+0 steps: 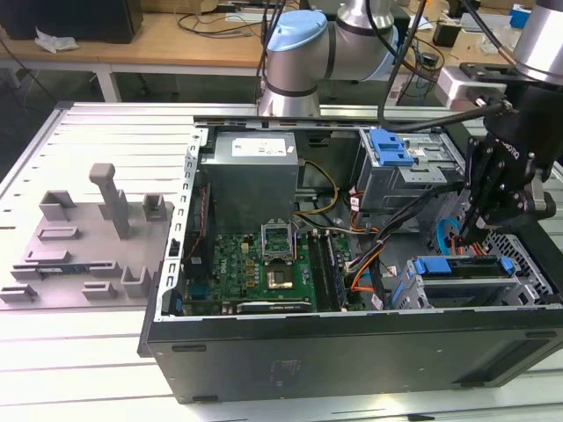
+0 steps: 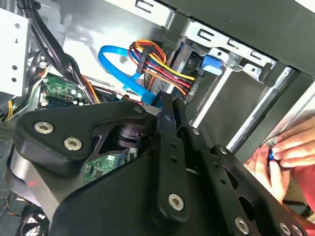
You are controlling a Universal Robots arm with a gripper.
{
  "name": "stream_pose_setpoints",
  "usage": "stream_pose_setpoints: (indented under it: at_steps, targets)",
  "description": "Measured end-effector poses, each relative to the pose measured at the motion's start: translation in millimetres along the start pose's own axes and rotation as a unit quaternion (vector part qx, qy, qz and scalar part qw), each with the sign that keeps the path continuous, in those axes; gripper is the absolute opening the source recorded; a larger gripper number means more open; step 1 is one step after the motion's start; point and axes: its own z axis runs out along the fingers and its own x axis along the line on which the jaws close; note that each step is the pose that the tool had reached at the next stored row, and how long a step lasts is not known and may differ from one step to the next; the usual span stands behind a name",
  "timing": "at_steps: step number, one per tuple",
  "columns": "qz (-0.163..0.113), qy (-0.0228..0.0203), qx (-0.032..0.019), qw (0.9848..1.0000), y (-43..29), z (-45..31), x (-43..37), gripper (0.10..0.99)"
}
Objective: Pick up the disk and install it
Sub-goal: 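Insert the second disk wire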
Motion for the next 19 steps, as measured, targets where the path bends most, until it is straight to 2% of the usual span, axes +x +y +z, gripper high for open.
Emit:
stream_pose_setpoints:
  at_steps: [5,6,7,8,10,11,12,19]
  targets:
    - [-0.033,-0.0013,0.0037,0.9995,1.0,0.1,1.0,0.161]
    - [-0.034,-0.0035,0.0037,0.9994,2.1,0.5,4.0,0.161]
    - [-0.034,-0.0067,0.0034,0.9994,3.0,0.9,7.5,0.161]
    - [-0.034,-0.0118,0.0030,0.9994,3.5,1.3,11.2,0.161]
    - [-0.037,-0.0315,0.0021,0.9988,3.8,1.6,14.0,0.161]
    - [-0.039,-0.0347,0.0020,0.9986,3.9,1.7,14.7,0.161]
    - [-0.041,-0.0366,0.0021,0.9985,3.9,1.9,15.8,0.161]
    - [-0.057,-0.0398,0.0032,0.9976,2.9,2.8,24.5,0.161]
